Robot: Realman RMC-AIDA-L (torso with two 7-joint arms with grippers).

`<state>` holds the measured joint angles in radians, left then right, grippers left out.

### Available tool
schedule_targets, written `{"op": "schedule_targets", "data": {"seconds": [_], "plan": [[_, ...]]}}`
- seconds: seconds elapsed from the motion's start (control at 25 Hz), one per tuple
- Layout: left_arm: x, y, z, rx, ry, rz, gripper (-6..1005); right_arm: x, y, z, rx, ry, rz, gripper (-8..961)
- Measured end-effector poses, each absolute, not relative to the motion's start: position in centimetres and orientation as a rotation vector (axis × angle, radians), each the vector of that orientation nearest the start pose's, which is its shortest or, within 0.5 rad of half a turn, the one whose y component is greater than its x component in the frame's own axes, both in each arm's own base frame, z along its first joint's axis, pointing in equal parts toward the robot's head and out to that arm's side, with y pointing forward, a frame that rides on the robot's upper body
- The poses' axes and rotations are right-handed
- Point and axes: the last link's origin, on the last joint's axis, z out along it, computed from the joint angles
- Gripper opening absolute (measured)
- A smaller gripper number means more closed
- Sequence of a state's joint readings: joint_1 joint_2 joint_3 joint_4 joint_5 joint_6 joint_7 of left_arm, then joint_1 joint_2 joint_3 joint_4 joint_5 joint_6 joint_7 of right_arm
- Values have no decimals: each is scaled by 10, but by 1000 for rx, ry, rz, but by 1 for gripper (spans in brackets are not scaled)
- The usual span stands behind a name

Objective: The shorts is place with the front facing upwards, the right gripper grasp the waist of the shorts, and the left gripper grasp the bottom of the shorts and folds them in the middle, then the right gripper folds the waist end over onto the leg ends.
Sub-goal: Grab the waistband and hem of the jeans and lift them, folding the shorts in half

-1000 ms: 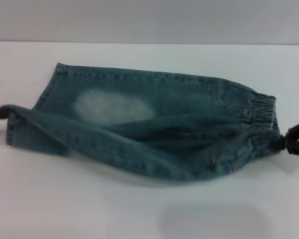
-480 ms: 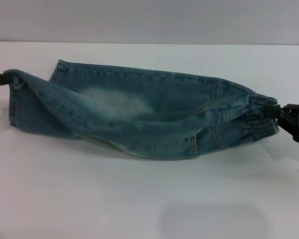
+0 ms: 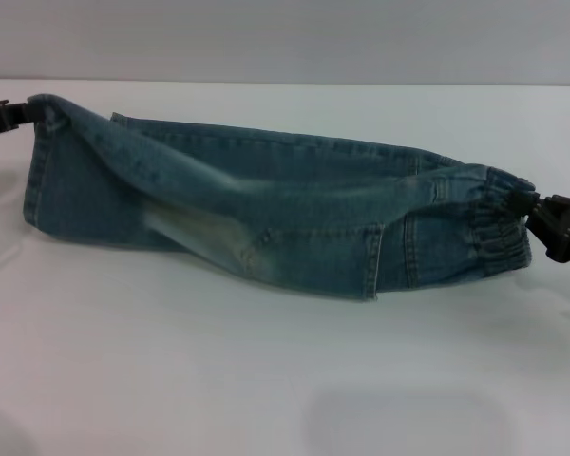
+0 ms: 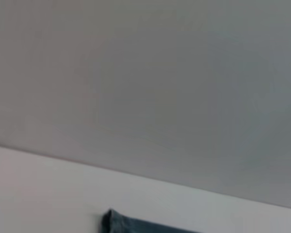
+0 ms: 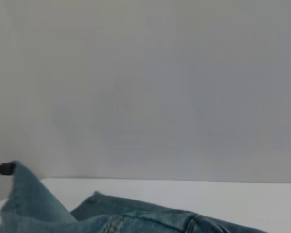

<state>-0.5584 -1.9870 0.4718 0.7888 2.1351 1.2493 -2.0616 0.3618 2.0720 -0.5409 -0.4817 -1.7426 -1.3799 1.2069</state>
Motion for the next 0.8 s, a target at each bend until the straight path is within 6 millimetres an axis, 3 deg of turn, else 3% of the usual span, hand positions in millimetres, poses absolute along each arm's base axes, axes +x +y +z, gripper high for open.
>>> {"op": "schedule_targets", "data": {"seconds": [0.4, 0.8], "plan": [[-314, 401, 98, -1959, -1231, -609, 31, 350, 311, 7, -2073, 913, 781, -2], [-307, 407, 87, -2006, -1138, -552, 33, 349, 316, 5, -2059, 922, 776, -1]]}}
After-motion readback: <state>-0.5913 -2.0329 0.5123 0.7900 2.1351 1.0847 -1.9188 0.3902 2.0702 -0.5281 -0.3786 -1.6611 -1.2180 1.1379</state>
